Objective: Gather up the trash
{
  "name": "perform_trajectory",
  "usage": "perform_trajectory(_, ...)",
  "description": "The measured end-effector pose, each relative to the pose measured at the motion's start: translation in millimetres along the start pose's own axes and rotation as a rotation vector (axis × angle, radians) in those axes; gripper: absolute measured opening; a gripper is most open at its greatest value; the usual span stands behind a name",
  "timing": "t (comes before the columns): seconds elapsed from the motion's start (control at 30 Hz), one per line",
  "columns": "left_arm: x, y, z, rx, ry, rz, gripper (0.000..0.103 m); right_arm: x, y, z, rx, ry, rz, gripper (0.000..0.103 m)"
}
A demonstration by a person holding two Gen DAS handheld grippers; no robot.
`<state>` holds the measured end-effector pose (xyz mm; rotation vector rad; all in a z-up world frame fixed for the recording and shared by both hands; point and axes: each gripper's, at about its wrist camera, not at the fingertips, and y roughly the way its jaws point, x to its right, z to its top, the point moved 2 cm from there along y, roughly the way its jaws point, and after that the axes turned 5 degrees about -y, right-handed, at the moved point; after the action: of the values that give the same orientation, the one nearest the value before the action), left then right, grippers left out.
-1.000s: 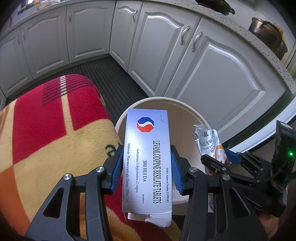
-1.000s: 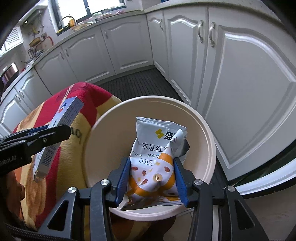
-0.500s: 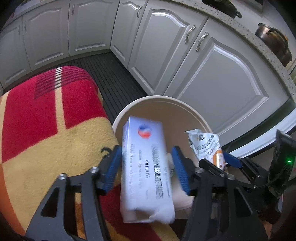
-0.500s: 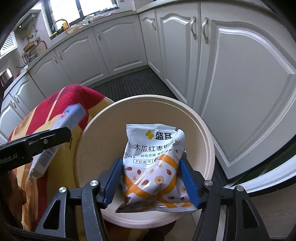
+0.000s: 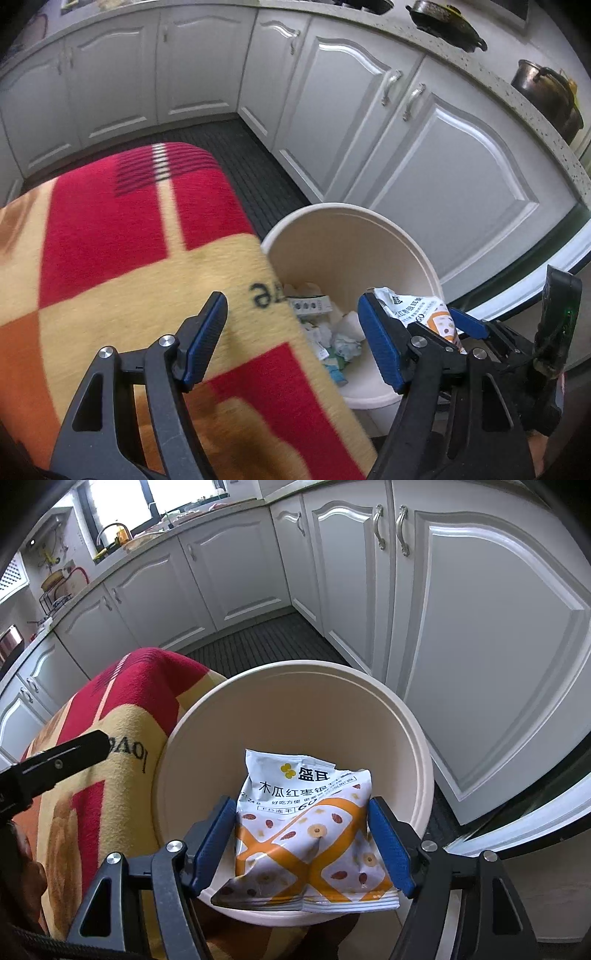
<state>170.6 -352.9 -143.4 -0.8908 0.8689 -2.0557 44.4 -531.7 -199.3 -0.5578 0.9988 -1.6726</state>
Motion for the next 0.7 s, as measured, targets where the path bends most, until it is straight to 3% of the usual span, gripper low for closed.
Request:
perform_trajectory(0.33,-30.4,-39.1,-13.7,0.093,-0.043,0.061,0.075,-8.7,-11.1,1.2,0.029,0.02,0.016,0.078)
perform_trajectory(0.7,-69.5,-90.7,-34.3,0.219,-0.105,0.167,0.075,-78.4,-57.7,-11.9,0.165,-0.064,0.069,0.078)
